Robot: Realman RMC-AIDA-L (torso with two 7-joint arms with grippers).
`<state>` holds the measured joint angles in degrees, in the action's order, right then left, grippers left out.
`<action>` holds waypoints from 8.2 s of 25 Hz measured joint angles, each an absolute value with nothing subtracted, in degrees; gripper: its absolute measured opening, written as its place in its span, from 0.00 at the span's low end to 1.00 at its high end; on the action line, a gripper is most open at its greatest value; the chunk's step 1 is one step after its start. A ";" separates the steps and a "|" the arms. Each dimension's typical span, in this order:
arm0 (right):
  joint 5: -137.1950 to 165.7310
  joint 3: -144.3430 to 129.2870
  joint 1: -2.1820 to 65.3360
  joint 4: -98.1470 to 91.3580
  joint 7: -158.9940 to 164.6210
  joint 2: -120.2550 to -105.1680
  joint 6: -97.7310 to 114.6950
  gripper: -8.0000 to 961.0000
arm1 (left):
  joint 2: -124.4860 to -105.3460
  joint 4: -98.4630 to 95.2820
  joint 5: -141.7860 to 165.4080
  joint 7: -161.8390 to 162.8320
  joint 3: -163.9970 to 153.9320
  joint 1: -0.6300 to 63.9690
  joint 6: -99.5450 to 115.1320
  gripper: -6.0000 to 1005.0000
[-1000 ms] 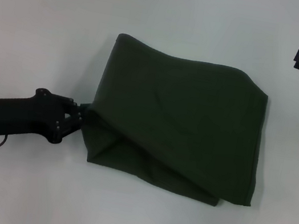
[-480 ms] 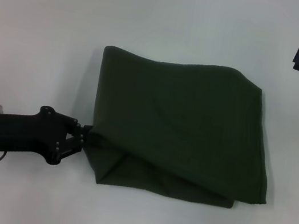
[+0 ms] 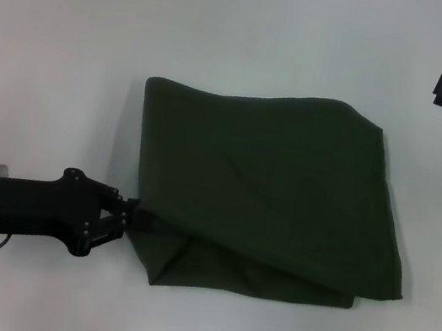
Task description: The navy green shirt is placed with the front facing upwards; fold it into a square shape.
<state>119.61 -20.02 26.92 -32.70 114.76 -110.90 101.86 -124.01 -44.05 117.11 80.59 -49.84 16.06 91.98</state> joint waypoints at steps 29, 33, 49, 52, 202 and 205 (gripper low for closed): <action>119.57 -19.95 26.72 -32.69 114.31 -111.35 101.44 0.78 | -123.84 -50.03 112.37 83.06 -46.38 17.85 92.27 0.83; 119.46 -19.95 26.74 -32.70 113.55 -111.39 101.39 0.78 | -124.03 -49.05 107.91 80.99 -46.97 19.07 92.45 0.86; 119.27 -19.61 27.03 -32.70 112.13 -111.04 101.06 0.78 | -124.29 -35.68 106.34 70.59 -48.72 22.02 91.81 0.79; 119.26 -19.77 27.20 -32.70 112.11 -110.99 101.21 0.78 | -124.29 -34.54 106.19 68.65 -48.77 21.96 92.21 0.77; 129.98 -26.81 28.57 -24.25 117.94 -114.12 81.46 0.94 | -123.84 -31.47 104.40 70.39 -41.40 26.29 94.03 0.85; 129.83 -26.76 28.63 -24.25 117.94 -114.14 81.46 0.94 | -123.84 -31.47 104.40 70.39 -41.40 26.28 94.04 0.85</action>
